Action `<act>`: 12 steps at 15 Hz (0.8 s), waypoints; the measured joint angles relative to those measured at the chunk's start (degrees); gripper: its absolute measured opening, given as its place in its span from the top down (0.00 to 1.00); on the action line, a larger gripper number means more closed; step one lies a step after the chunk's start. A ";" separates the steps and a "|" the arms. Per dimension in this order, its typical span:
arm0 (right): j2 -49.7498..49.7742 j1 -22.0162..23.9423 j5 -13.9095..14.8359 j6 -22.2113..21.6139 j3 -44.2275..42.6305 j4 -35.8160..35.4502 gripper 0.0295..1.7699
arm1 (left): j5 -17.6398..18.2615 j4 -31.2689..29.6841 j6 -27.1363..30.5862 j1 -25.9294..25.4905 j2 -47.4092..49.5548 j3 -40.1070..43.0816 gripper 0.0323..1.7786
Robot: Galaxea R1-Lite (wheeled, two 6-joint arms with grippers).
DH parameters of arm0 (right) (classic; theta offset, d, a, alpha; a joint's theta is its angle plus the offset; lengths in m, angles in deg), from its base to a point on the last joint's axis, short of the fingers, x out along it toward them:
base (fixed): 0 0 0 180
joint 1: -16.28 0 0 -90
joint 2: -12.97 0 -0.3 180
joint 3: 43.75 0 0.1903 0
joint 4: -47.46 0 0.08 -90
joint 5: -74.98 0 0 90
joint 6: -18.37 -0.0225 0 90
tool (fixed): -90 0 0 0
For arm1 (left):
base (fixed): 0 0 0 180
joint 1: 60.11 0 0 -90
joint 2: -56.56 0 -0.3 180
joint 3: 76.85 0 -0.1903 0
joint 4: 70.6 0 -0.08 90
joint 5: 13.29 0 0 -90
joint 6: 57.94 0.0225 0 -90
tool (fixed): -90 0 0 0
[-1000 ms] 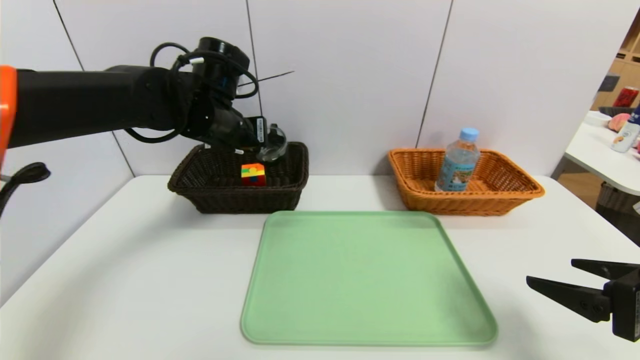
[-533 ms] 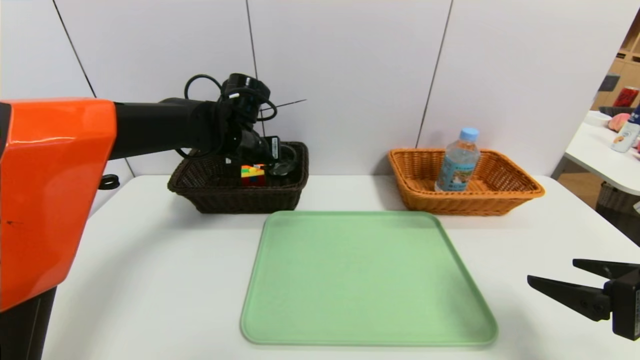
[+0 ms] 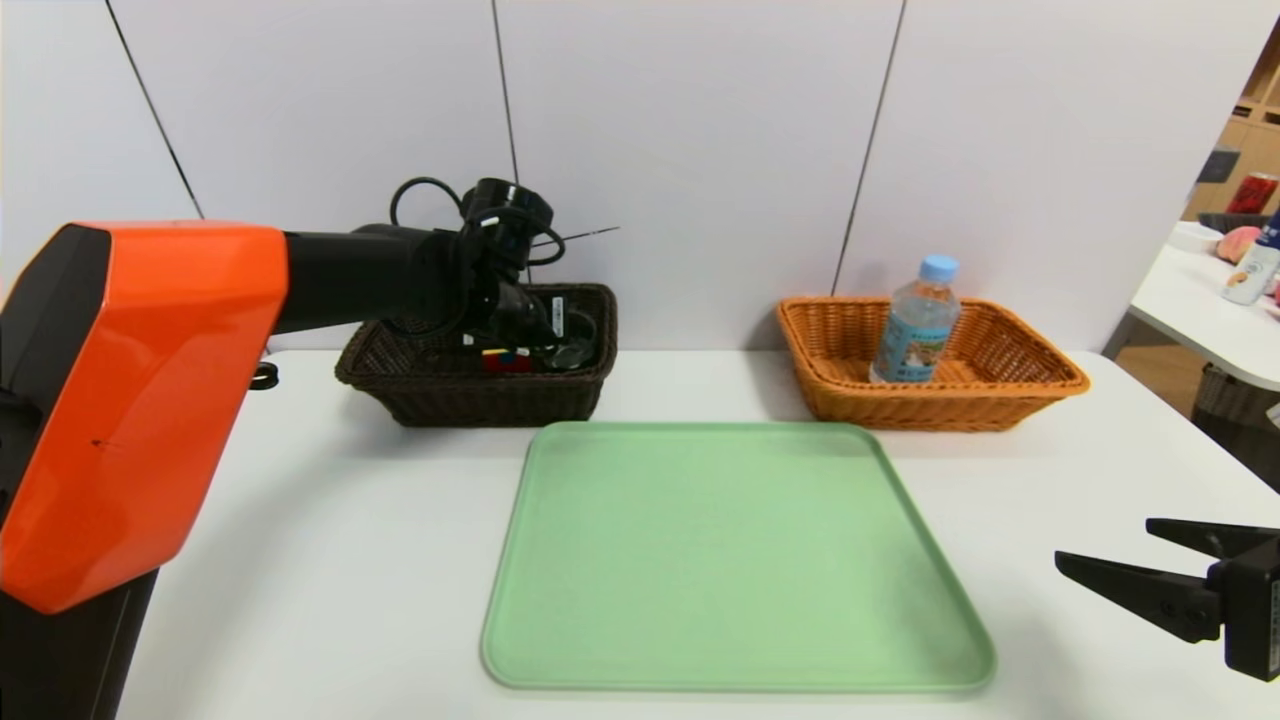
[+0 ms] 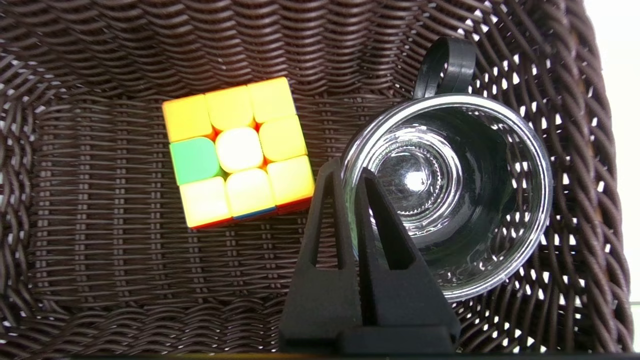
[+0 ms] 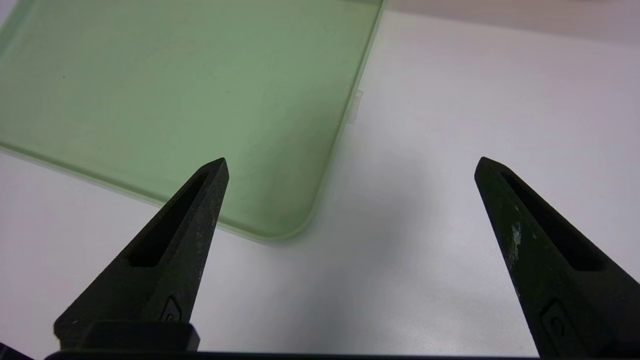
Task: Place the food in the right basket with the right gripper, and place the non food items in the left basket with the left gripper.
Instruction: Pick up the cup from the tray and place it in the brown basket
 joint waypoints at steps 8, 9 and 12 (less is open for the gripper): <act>0.05 0.00 0.07 -0.06 0.00 -0.18 0.04 | -0.16 -0.79 0.43 -0.09 0.09 0.00 0.48; 0.05 0.05 0.07 -0.11 0.00 -0.22 0.04 | -0.13 -0.77 0.48 -0.09 0.48 0.02 0.42; 0.11 0.10 0.13 -0.11 -0.06 -0.27 0.04 | -0.11 -0.29 1.33 -0.01 3.06 0.02 0.30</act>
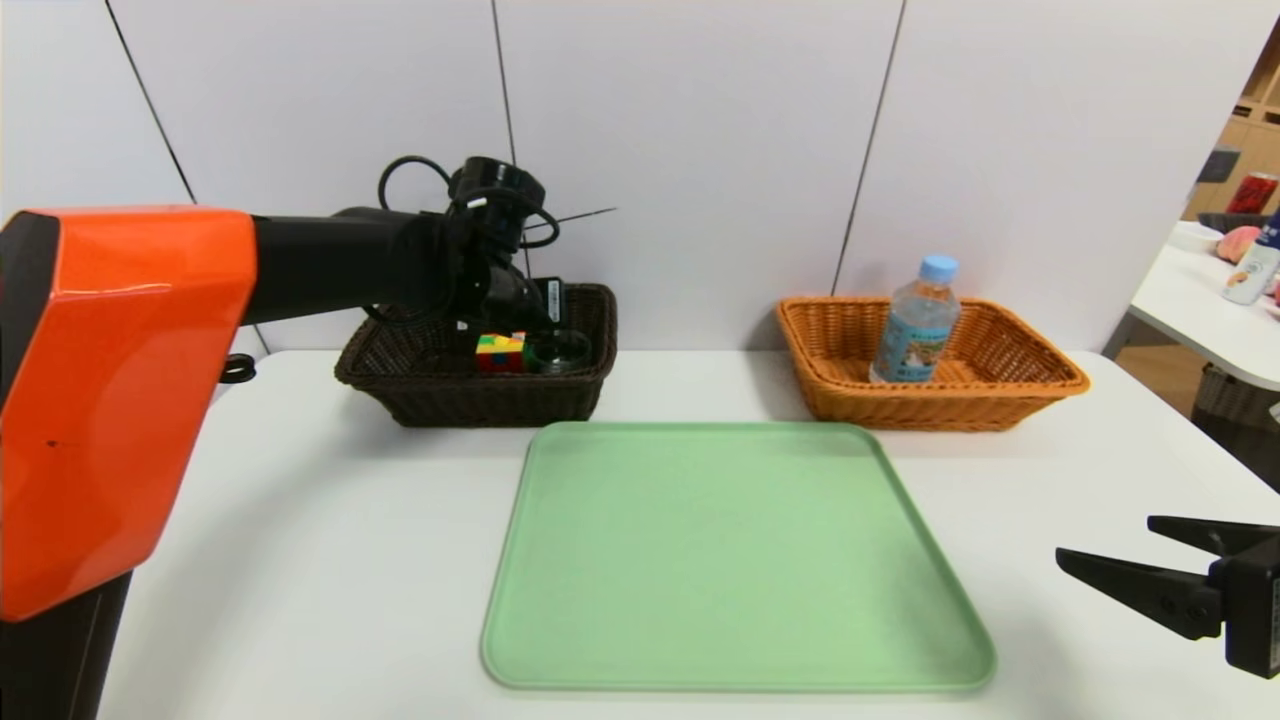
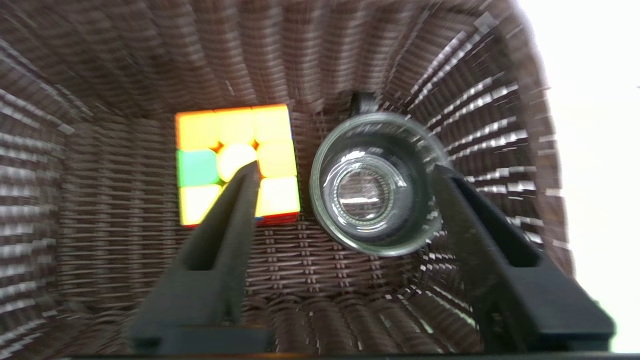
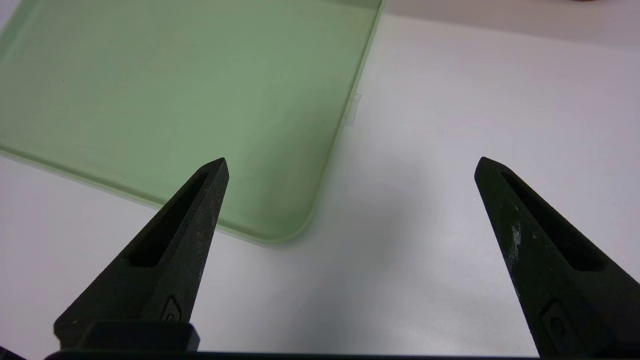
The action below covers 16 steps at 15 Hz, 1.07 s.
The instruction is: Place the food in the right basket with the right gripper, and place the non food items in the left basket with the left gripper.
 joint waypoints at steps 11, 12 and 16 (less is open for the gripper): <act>3.19 0.00 -0.24 0.02 -1.12 0.22 0.04 | 0.06 10.44 0.11 8.52 23.60 17.15 0.11; 4.00 0.00 -0.38 0.05 -1.05 0.44 0.04 | 0.17 10.54 0.96 9.37 26.71 21.05 0.10; 7.83 -0.44 -0.55 0.22 -0.51 2.36 0.04 | 1.79 10.54 4.85 12.61 38.63 36.08 0.08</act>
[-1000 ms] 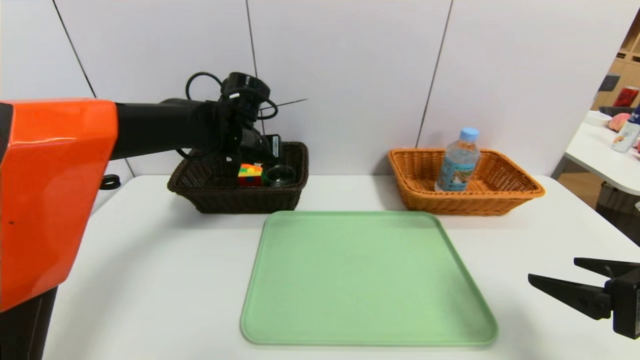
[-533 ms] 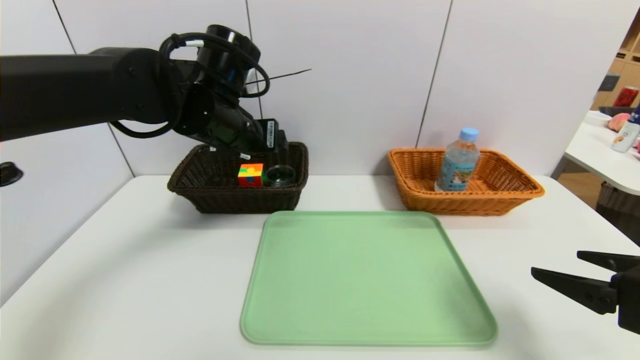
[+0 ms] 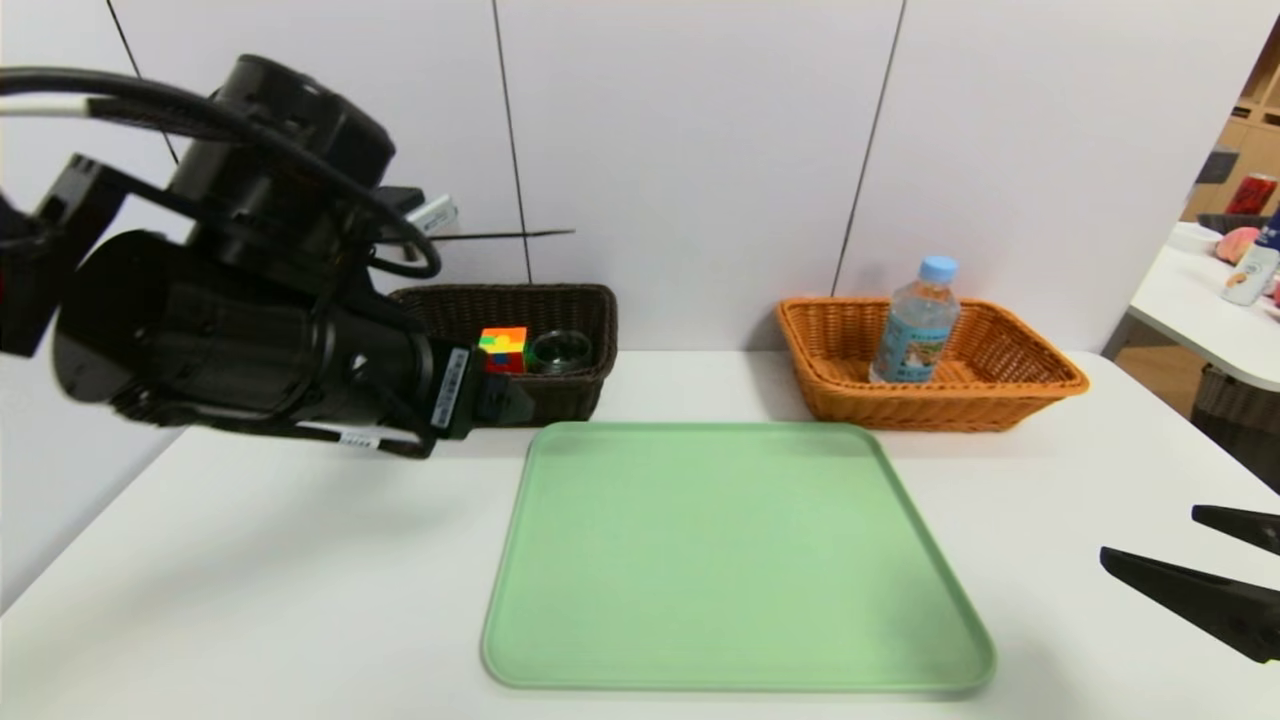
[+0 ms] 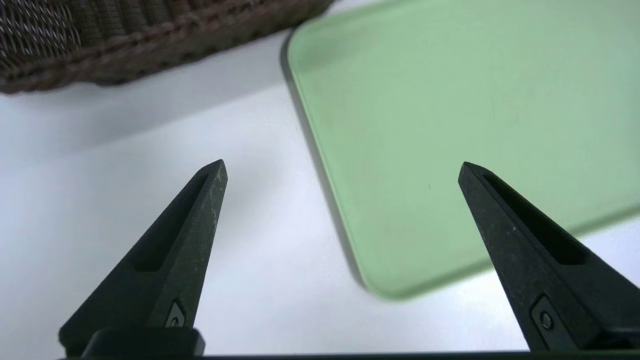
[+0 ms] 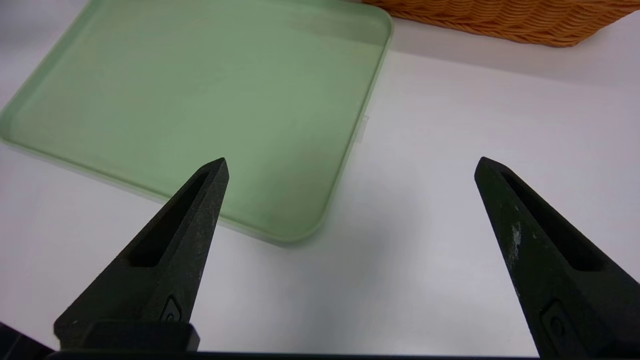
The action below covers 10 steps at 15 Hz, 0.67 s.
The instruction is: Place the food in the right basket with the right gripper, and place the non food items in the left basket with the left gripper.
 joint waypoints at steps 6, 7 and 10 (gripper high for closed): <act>6.47 -1.38 -0.41 0.41 -0.11 7.67 0.04 | -0.18 -0.20 1.16 3.11 16.48 19.37 0.06; 8.11 -2.12 -0.48 0.44 -0.34 9.81 0.04 | -0.20 -0.16 1.18 2.45 19.09 21.50 0.06; 12.92 -4.10 -0.50 0.48 -1.11 14.81 0.04 | -0.18 0.20 1.24 -0.77 27.48 27.72 0.05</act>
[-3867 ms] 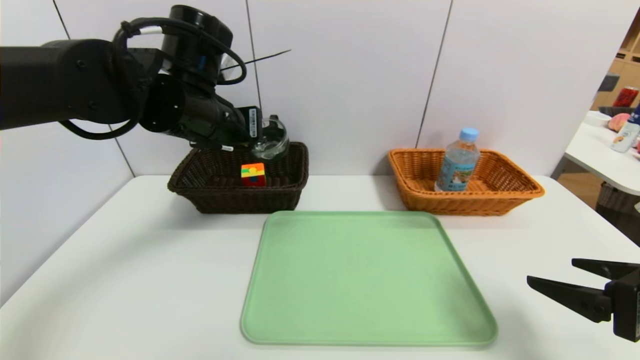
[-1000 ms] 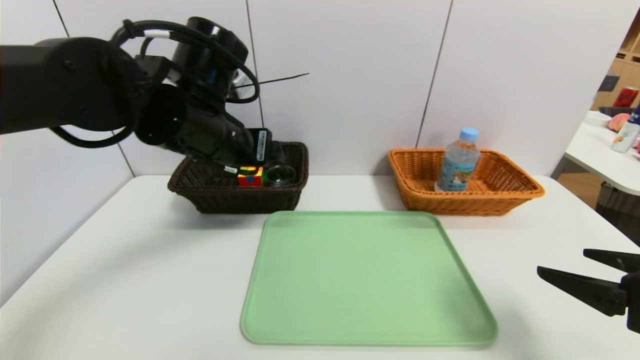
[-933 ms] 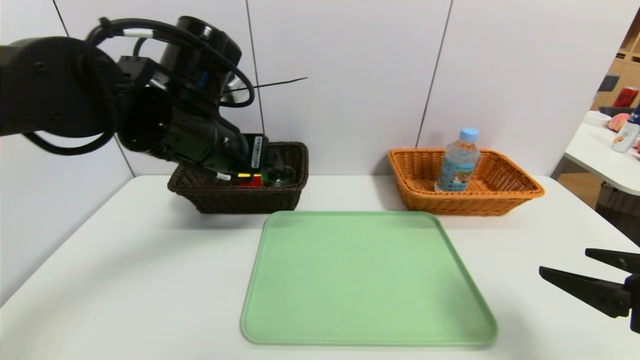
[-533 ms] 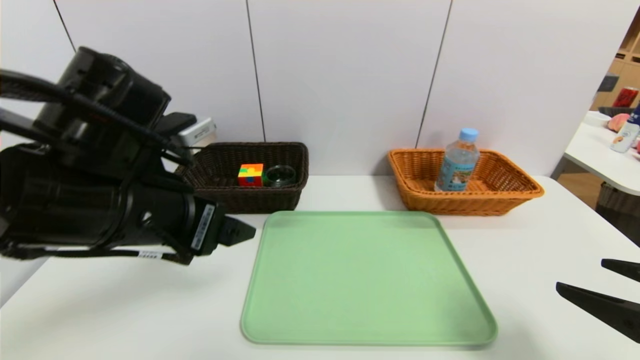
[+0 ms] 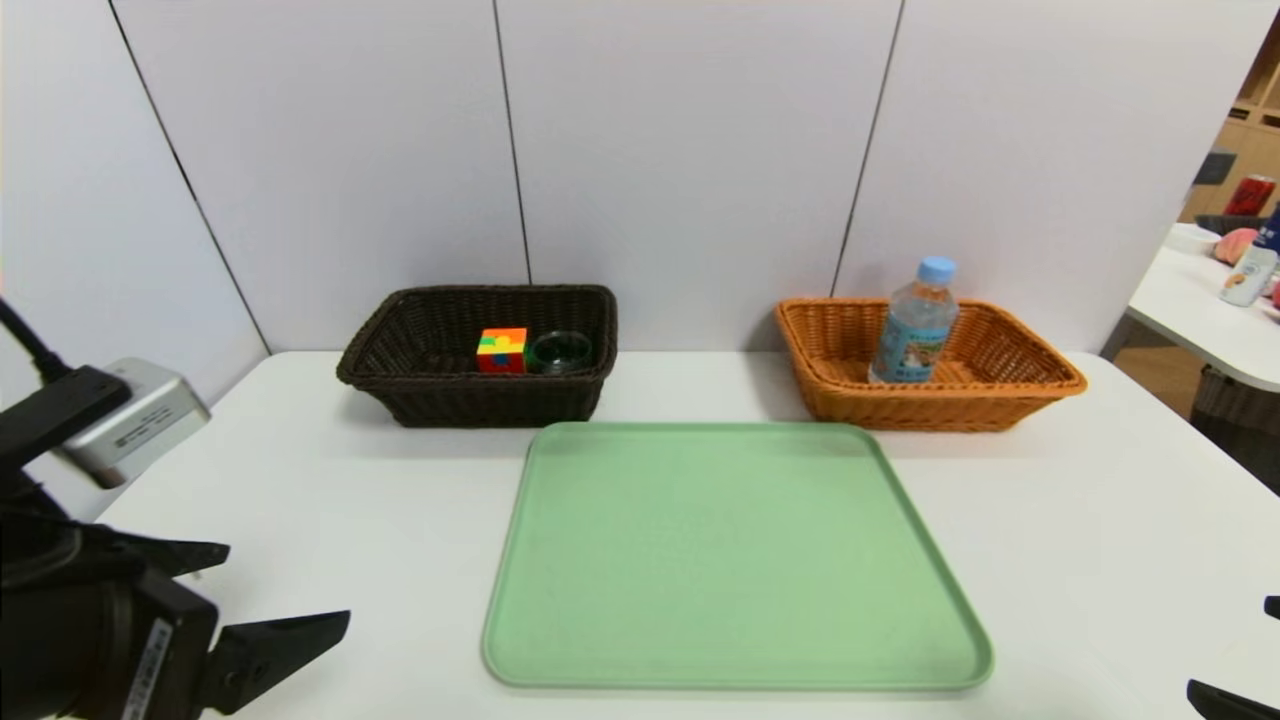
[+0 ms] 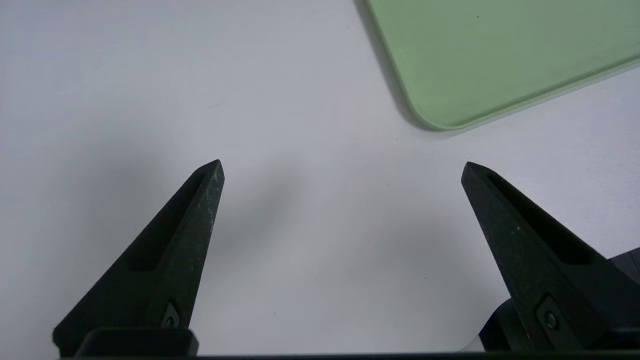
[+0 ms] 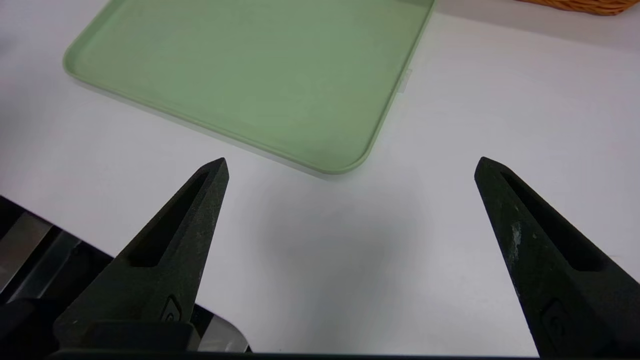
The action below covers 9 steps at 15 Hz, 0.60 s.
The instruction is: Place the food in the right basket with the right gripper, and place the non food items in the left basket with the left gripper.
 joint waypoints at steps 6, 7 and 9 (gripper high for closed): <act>5.85 -1.66 0.09 0.11 -2.47 5.27 0.04 | 0.40 1.08 1.90 -9.73 13.17 7.56 0.05; 6.29 -2.21 0.11 0.20 -2.89 5.56 0.04 | 0.51 1.13 3.24 -11.86 15.30 8.74 0.05; 7.45 -3.29 0.06 0.35 -3.06 6.89 0.04 | 0.49 1.35 5.23 -15.96 19.40 10.62 0.05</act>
